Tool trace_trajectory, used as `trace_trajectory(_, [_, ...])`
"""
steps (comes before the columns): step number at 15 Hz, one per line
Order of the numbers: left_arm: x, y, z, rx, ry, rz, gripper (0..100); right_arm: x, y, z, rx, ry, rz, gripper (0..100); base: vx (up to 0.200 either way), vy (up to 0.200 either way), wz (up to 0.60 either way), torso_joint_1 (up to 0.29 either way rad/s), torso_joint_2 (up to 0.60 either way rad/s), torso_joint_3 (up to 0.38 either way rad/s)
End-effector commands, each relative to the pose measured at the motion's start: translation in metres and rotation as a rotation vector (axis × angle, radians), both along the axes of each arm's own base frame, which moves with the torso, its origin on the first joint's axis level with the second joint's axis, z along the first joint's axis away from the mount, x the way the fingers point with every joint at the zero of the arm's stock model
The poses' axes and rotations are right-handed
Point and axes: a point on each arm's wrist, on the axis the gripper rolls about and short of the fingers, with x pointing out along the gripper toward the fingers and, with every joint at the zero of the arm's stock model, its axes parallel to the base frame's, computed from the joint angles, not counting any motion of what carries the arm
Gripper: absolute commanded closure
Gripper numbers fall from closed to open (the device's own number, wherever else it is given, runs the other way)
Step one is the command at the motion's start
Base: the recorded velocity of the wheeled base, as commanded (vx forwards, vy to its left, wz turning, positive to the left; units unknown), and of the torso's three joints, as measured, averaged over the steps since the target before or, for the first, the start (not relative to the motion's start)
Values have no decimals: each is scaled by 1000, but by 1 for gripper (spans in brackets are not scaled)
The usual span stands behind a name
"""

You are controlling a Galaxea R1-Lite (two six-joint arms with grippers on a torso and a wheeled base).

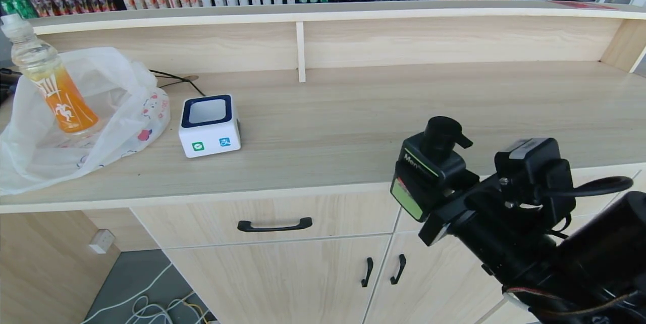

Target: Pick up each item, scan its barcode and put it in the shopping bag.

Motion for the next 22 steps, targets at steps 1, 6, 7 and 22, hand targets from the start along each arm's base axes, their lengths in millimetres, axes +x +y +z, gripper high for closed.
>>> trace_trajectory(1, [0, 0, 0, 0, -1, 1, 0, -16, -2, -4, -30, 6, 40, 100, 0, 0, 0, 0, 0, 0])
trace_trajectory(6, [0, 0, 0, 0, -1, 0, 0, -39, 14, -5, -191, -101, 113, 100, 0, 0, 0, 0, 0, 0])
trace_trajectory(7, [0, 0, 0, 0, -1, 1, 0, -40, 13, -5, -225, -124, 105, 100, 0, 0, 0, 0, 0, 0])
trace_trajectory(22, [0, 0, 0, 0, -1, 0, 0, -90, 54, 8, -527, -520, 223, 100, 0, 0, 0, 0, 0, 0])
